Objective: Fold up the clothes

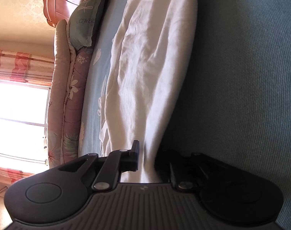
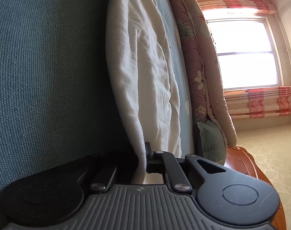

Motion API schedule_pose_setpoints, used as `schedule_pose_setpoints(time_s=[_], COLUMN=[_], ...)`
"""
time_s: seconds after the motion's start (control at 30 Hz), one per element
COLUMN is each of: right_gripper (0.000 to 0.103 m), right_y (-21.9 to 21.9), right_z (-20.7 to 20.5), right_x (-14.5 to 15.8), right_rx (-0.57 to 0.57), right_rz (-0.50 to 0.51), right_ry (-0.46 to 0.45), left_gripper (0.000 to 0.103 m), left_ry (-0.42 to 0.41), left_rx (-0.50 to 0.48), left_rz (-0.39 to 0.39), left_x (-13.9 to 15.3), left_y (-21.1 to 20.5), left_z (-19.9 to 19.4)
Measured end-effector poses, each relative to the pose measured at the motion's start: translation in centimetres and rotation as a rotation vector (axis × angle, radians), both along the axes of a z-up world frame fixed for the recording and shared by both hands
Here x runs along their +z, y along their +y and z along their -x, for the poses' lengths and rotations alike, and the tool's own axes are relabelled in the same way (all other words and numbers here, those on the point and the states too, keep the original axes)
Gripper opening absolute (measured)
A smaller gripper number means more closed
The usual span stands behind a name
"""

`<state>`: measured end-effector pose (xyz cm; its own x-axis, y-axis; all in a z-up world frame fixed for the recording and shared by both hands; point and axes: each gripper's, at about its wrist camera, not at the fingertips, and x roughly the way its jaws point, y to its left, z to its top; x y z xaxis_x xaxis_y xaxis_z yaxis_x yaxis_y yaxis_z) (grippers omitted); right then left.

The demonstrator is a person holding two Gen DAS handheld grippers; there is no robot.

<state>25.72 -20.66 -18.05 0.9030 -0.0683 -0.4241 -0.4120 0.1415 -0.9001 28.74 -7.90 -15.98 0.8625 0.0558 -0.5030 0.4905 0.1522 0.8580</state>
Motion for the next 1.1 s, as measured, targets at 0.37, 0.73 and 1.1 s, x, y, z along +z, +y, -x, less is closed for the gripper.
schedule_pose_setpoints(time_s=[0.37, 0.73, 1.1], right_gripper=[0.007, 0.006, 0.006], right_y=[0.1, -0.3, -0.5], right_z=[-0.4, 0.7, 3.3], right_x=[1.0, 3.5, 5.9], right_rx=[0.003, -0.029, -0.020], right_rz=[0.036, -0.028, -0.070], right_ry=[0.044, 0.072, 0.131], left_gripper=[0.000, 0.000, 0.000], left_ry=[0.015, 0.000, 0.022], left_rx=[-0.012, -0.016, -0.059], left_rz=[-0.010, 0.002, -0.048], left_x=[0.1, 2.2, 3.3], left_y=[0.0, 0.1, 0.4], left_z=[0.3, 1.3, 5.8])
